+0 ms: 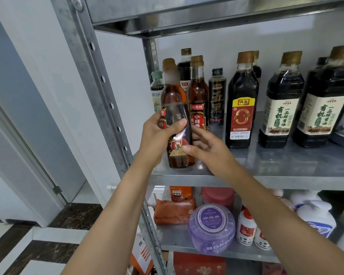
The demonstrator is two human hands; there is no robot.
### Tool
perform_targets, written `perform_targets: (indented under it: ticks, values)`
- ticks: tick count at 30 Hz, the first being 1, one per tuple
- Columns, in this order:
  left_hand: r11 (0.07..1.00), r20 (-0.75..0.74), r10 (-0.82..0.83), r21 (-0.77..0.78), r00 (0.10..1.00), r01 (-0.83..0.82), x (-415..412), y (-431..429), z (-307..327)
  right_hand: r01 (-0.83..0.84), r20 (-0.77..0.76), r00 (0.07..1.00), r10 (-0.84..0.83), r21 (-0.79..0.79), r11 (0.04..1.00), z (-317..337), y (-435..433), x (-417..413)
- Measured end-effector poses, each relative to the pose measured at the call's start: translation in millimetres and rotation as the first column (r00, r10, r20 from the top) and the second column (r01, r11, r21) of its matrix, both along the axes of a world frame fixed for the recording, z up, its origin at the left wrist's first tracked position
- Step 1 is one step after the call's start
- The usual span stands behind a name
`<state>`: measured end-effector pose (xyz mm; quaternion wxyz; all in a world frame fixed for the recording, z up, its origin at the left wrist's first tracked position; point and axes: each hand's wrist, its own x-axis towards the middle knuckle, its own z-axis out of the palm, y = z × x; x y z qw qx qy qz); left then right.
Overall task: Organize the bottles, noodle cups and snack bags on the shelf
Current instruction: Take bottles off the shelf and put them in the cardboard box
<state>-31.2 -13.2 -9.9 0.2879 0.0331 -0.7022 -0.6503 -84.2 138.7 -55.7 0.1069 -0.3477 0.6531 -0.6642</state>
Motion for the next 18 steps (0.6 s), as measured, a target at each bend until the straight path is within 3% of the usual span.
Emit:
perform_targets:
  ticks: [4,7,10,13,18]
  values:
    - [0.999,-0.025,0.006,0.051,1.000,-0.005,5,7,12,0.162,-0.047,0.985,-0.166,-0.077,0.984,2,-6,33]
    - [0.994,-0.010,0.067,0.091,0.998,-0.065,7,21,11,0.329,-0.155,0.932,-0.327,-0.013,0.944,-5,-15,59]
    - [0.998,0.055,0.063,0.027,0.996,-0.064,10,32,6,0.444,-0.171,0.884,-0.436,0.008,0.896,-13,-15,69]
    - [1.000,0.132,-0.015,0.026,0.991,0.012,15,29,12,0.389,-0.069,0.918,-0.391,-0.042,0.920,-10,-6,70]
    - [0.932,0.149,-0.329,0.208,0.933,0.295,17,16,13,0.241,0.215,0.956,-0.199,-0.190,0.952,-6,3,64]
